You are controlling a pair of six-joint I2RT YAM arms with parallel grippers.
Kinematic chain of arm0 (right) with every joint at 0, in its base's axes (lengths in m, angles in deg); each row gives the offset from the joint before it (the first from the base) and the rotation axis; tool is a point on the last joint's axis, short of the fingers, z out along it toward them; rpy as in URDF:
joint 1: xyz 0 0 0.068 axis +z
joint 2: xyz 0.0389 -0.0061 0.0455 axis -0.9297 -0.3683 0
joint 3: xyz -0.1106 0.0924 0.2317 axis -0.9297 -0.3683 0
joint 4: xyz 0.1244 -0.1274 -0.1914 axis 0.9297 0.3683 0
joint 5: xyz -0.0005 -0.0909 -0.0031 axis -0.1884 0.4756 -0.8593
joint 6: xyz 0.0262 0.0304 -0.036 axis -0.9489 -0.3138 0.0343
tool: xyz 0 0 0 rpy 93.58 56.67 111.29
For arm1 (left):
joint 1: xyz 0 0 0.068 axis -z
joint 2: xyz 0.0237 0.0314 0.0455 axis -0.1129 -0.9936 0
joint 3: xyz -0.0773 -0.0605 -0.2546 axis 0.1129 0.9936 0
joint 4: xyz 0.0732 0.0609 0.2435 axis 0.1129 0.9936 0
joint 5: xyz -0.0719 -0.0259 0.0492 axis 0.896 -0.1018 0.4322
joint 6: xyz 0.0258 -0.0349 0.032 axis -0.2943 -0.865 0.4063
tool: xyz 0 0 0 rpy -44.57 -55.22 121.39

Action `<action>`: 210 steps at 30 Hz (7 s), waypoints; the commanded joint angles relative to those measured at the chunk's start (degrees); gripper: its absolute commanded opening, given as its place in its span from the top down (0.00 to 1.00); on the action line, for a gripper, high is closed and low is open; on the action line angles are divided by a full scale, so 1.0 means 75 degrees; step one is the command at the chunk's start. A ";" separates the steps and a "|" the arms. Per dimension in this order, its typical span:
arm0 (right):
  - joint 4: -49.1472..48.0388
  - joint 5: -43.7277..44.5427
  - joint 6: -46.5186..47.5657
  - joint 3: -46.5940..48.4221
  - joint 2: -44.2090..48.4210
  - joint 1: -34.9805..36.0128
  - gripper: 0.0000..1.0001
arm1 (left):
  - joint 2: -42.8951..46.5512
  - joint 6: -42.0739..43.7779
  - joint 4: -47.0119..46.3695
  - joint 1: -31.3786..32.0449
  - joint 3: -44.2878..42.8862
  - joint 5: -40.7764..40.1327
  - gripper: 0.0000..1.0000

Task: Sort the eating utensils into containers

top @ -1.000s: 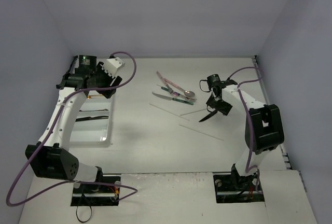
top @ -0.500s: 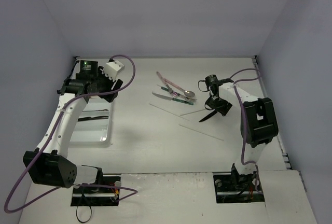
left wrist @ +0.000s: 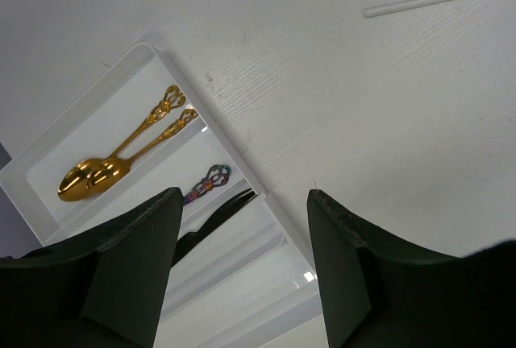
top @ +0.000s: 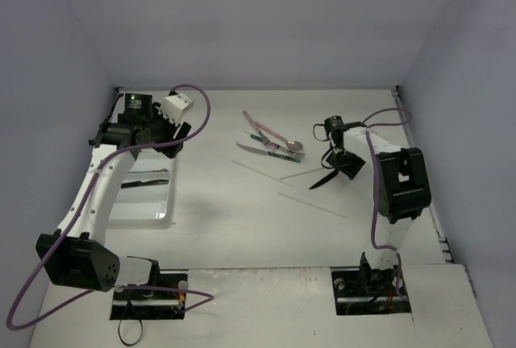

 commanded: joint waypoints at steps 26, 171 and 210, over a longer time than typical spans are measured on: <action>-0.0320 -0.0118 -0.0036 -0.0178 -0.0520 -0.0436 0.67 | 0.0185 0.0026 -0.0521 0.0133 0.0089 0.0067 0.41; -0.2404 -0.2584 0.4856 0.0475 0.1092 0.3391 1.00 | -0.4409 -0.8879 -0.3926 0.2232 -0.1077 0.1807 0.42; -0.2453 -0.2917 0.4465 0.1829 0.0855 0.4004 0.15 | -0.4041 -0.9743 -0.5489 0.1687 -0.0240 0.3226 1.00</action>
